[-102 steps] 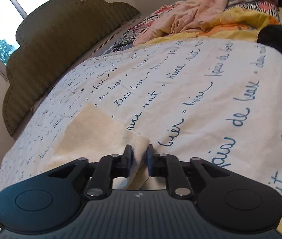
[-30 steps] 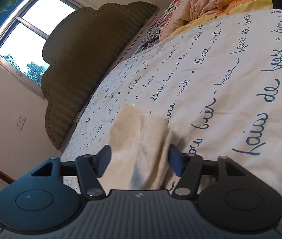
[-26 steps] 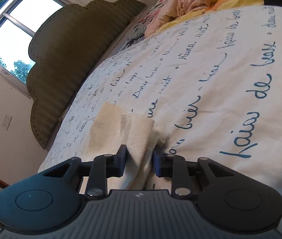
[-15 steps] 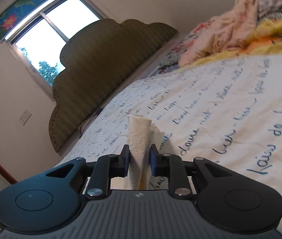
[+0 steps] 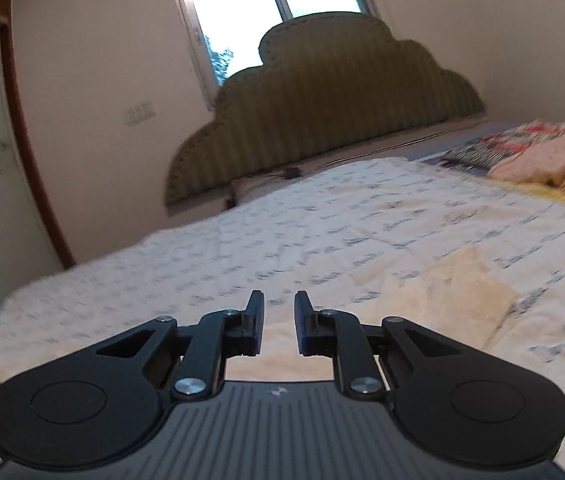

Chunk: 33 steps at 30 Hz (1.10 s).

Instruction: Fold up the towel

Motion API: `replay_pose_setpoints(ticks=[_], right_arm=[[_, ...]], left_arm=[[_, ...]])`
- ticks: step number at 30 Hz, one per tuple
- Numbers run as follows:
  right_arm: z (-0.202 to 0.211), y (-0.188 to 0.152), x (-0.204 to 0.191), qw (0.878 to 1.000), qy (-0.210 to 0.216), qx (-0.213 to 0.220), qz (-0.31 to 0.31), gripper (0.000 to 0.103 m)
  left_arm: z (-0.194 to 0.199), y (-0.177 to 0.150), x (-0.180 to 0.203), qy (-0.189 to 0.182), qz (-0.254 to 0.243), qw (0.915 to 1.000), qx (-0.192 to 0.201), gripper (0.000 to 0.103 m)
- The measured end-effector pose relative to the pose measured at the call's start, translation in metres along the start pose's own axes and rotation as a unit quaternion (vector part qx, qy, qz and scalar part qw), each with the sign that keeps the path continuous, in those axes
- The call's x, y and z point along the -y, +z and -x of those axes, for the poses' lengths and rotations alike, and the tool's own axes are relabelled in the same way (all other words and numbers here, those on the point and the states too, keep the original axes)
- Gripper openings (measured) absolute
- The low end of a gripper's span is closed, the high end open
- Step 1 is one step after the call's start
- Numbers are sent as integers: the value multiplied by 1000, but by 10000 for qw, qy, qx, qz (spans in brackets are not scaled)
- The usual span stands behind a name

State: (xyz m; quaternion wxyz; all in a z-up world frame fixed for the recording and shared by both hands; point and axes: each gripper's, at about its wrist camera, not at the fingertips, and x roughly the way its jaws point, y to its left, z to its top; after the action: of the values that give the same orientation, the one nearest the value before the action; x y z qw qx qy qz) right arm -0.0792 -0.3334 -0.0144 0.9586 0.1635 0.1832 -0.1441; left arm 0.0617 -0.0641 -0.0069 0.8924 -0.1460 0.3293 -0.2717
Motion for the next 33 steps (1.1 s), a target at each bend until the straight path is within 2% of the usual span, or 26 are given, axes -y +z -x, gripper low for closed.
replay_pose_setpoints(ticks=[1,2,3,4,6,8,11,15,17,18,20,22,23,25,26,28,30,32,33], right_arm=[[0,-3,-2,9985,-456,-55,313,26],[-1,-6,0,9952,-849,-143,460,52],[0,-10,9,9920,-1165,-250,422,72],[1,-12,22,9911,-1273,-339,187,102],[4,-15,56,9915,-1044,-446,-639,102],[2,-18,76,9856,-957,-552,-1278,102],[-18,-21,72,9806,-1390,-780,-1143,103],[-59,-26,56,9811,-1226,-1216,-876,103],[-76,-28,51,9754,-1685,-1329,-514,103],[-78,-29,54,9677,-2101,-1324,-428,102],[-67,-29,75,9579,-2557,-1094,-713,103],[-46,-32,102,9503,-2751,-894,-1150,103],[-35,-34,113,9425,-2978,-763,-1312,103],[-13,-35,126,9185,-3661,-428,-1429,103],[-1,-34,131,9141,-3759,-208,-1508,103],[18,-30,142,9319,-3212,96,-1681,103],[17,-21,149,9549,-2446,-127,-1677,103],[9,-16,159,9622,-1722,-294,-2089,103],[3,-15,164,9578,-1383,-456,-2476,103]], left_arm=[[-2,1,5,16,-46,10000,-12,102],[-5,0,11,9,-138,9999,-23,102],[-8,-1,17,15,-268,9996,-35,102],[-12,-3,24,46,-410,9991,-35,102],[-21,-10,38,103,-662,9977,-85,102],[-31,-18,49,81,-835,9963,-169,102],[-38,-38,60,174,-1151,9931,-147,102],[-46,-58,65,440,-1626,9857,-82,102],[-48,-62,66,460,-1734,9837,-158,102],[-48,-64,66,435,-1766,9832,-169,102],[-47,-65,66,391,-1830,9822,-167,102],[-48,-65,68,332,-1825,9824,-207,102],[-48,-64,70,245,-1832,9825,-234,102],[-49,-63,78,90,-1888,9818,-186,102],[-49,-62,82,104,-1932,9810,-109,102],[-56,-63,92,364,-2054,9780,21,102],[-72,-66,100,746,-2239,9715,-236,102],[-89,-72,102,875,-2408,9643,-675,102],[-90,-76,101,909,-2475,9625,-631,103]])
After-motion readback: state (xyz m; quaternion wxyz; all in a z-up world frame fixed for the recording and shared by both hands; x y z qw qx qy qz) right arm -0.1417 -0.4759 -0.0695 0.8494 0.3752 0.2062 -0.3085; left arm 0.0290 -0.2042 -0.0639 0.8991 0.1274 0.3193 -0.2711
